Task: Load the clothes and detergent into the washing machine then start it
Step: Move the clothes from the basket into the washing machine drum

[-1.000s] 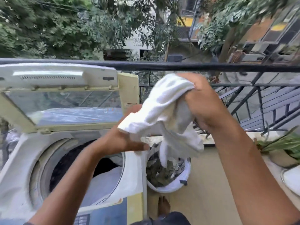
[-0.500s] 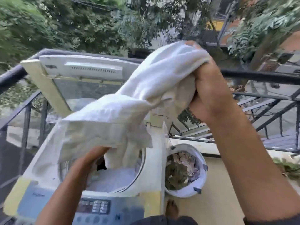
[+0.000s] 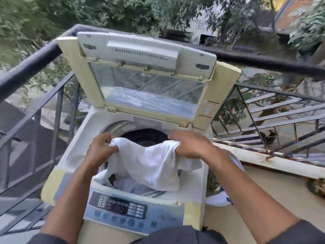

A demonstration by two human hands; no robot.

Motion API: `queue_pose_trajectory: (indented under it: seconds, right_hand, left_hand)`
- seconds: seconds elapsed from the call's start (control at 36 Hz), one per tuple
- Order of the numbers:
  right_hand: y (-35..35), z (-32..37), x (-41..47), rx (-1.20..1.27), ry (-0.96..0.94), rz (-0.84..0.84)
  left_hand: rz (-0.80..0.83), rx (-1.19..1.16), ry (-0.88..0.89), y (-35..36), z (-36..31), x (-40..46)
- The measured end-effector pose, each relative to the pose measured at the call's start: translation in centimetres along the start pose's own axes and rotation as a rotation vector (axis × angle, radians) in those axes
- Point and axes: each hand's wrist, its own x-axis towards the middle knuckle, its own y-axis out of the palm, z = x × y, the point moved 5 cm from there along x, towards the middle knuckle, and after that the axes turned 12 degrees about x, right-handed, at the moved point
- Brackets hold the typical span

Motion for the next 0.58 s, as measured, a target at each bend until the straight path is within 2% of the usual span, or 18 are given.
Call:
queue_pose_trajectory:
  seconds: [0.06, 0.08, 0.17, 0.22, 0.31, 0.42, 0.5, 0.58]
  right_hand:
    - [2.8, 0.0, 1.4, -0.002, 0.053, 0.098]
    - [4.0, 0.2, 2.1, 0.072, 0.063, 0.140]
    - [7.0, 0.3, 4.2, 0.521, 0.199, 0.197]
    - [8.1, 0.0, 5.6, 0.734, 0.291, 0.120]
    - [8.3, -0.4, 7.8, 0.714, 0.257, -0.096]
    - [7.4, -0.1, 8.5, 0.723, 0.202, -0.278]
    - [7.1, -0.1, 8.6, 0.702, 0.183, -0.345]
    - [7.7, -0.7, 9.0, 0.684, 0.216, -0.299]
  left_hand:
    - [0.024, -0.019, -0.042, 0.8, 0.9, 1.0]
    - [0.033, -0.016, -0.065, 1.2, 1.4, 1.5]
    - [0.091, -0.024, -0.125, 2.0, 2.3, 3.0]
    - [0.100, -0.058, -0.108, 2.3, 2.2, 3.9]
    - [0.023, -0.079, -0.046, 2.1, 1.8, 6.1]
    - [-0.065, -0.059, 0.044, 1.3, 1.9, 9.2]
    - [-0.151, -0.060, 0.115, 0.9, 2.3, 10.6]
    - [-0.196, -0.054, 0.158, 1.3, 2.5, 10.7]
